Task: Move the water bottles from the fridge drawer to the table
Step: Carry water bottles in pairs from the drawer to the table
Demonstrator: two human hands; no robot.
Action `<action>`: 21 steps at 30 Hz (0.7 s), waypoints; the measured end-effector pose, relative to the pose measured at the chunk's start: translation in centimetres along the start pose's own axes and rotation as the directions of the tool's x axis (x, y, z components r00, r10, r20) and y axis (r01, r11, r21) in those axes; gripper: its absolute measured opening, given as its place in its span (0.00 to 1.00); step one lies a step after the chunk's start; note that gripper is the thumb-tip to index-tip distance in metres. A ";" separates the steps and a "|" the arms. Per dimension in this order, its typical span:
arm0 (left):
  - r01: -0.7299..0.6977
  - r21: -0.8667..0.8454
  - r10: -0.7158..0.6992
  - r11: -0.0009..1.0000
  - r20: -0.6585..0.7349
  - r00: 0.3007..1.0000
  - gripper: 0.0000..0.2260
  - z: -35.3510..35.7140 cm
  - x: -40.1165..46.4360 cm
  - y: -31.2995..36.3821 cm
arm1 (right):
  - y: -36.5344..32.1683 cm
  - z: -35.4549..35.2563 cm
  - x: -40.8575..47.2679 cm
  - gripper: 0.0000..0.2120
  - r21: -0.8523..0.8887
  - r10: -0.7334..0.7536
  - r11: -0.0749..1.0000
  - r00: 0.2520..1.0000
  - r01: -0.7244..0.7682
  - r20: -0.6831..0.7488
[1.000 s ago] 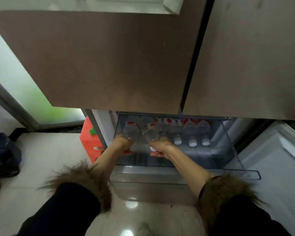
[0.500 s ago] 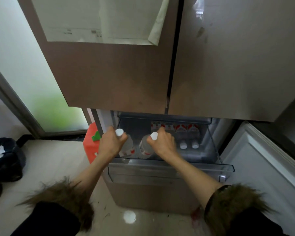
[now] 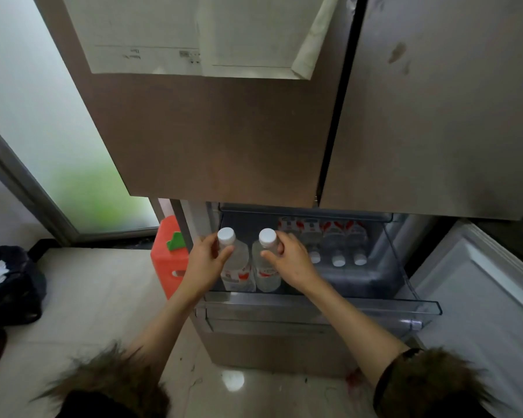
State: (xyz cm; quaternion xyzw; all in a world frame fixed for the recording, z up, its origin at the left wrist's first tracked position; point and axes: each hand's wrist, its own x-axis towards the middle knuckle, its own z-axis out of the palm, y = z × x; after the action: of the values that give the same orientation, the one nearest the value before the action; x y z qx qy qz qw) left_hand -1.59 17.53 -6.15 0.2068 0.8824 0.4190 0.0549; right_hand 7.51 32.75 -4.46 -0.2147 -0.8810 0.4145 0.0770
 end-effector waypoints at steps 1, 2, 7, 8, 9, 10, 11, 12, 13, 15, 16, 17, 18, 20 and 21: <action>-0.011 -0.019 0.011 1.000 0.012 1.000 0.16 -0.2 0.2 -0.2 | 0.2 0.1 0.2 0.22 -0.014 -0.013 1.000 1.000 0.013 0.015; -0.010 -0.039 0.011 0.999 0.030 0.999 0.16 -0.4 0.4 -0.4 | 0.3 0.2 0.4 0.22 -0.023 -0.021 1.000 1.000 0.021 0.013; -0.046 -0.188 0.088 0.981 0.223 0.971 0.16 -0.7 1.5 -2.0 | 0.6 0.9 1.4 0.24 0.094 0.005 0.996 0.999 -0.008 0.038; -0.049 -0.212 0.103 0.976 0.252 0.962 0.15 -0.6 1.6 -2.2 | 0.6 1.1 1.4 0.25 0.125 0.013 0.992 0.999 -0.019 0.053; -0.056 -0.223 0.116 0.973 0.264 0.957 0.15 -0.5 1.6 -2.4 | 0.6 1.2 1.5 0.26 0.136 0.025 0.990 0.998 -0.033 0.064; -0.064 -0.225 0.125 0.972 0.268 0.955 0.14 -0.4 1.6 -2.6 | 0.6 1.4 1.5 0.27 0.125 0.032 0.991 0.997 -0.040 0.069; -0.072 -0.221 0.132 0.973 0.271 0.953 0.14 -0.3 1.8 -2.8 | 0.7 1.5 1.6 0.27 0.102 0.036 0.994 0.997 -0.043 0.067; -0.078 -0.219 0.139 0.973 0.277 0.951 0.14 -0.2 1.8 -3.0 | 0.9 1.6 1.6 0.28 0.072 0.036 0.997 0.997 -0.041 0.065; -0.082 -0.223 0.145 0.971 0.282 0.948 0.13 -0.1 1.9 -3.2 | 1.1 1.7 1.6 0.28 0.044 0.032 0.998 0.997 -0.035 0.070; -0.097 -0.226 0.158 0.969 0.269 0.950 0.13 -0.1 1.9 -3.2 | 1.2 1.5 1.7 0.30 0.002 0.021 1.000 0.996 -0.022 0.088; -0.112 -0.214 0.164 0.970 0.242 0.956 0.13 -0.1 2.0 -3.1 | 1.2 1.4 1.7 0.30 -0.013 0.012 1.000 0.995 -0.011 0.094; -0.125 -0.200 0.167 0.972 0.210 0.963 0.13 -0.2 2.0 -3.0 | 1.2 1.2 1.7 0.30 -0.023 0.006 1.000 0.995 -0.004 0.096; -0.136 -0.187 0.171 0.973 0.182 0.968 0.14 -0.2 2.1 -2.9 | 1.0 1.1 1.7 0.29 -0.027 0.003 1.000 0.996 0.000 0.093; -0.160 -0.141 0.182 0.977 0.153 0.971 0.15 -0.4 2.0 -2.7 | 0.8 1.1 1.5 0.29 -0.028 0.004 1.000 0.998 -0.002 0.066; -0.188 -0.105 0.202 0.977 0.139 0.970 0.15 -0.4 1.8 -2.7 | 0.8 1.0 1.3 0.28 -0.036 0.001 0.999 0.999 0.001 0.054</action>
State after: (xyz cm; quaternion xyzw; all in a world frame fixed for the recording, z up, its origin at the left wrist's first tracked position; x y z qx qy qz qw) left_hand -4.22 16.51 -7.81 0.3205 0.8312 0.4456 0.0886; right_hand 6.29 33.01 -5.76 -0.2050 -0.8900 0.4043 0.0492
